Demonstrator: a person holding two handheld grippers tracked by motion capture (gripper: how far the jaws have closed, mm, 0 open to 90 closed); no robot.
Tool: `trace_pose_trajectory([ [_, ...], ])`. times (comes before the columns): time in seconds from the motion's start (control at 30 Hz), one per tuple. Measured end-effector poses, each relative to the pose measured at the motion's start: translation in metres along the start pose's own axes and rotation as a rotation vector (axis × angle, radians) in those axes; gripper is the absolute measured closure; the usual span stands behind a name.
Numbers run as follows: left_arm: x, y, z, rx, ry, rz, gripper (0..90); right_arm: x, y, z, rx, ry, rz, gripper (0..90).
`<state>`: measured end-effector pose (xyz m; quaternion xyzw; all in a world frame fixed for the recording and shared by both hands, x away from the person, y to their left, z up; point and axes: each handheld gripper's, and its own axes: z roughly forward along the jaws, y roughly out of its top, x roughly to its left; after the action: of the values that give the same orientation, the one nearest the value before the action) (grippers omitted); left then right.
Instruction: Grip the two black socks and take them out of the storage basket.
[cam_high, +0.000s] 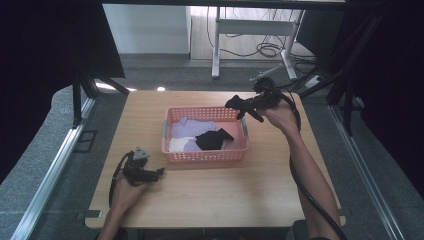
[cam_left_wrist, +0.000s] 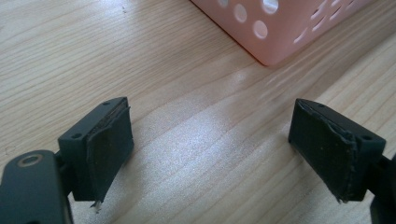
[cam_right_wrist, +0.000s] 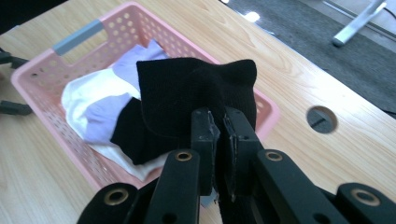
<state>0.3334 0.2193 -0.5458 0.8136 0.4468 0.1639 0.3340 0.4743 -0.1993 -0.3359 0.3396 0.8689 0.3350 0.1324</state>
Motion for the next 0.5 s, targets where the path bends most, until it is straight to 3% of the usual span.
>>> trace_pose_trajectory([
  [0.5,0.0,0.0,0.0,0.0,0.001,0.0,13.5,-0.031,-0.036,-0.032,0.008,-0.081,0.074,84.4],
])
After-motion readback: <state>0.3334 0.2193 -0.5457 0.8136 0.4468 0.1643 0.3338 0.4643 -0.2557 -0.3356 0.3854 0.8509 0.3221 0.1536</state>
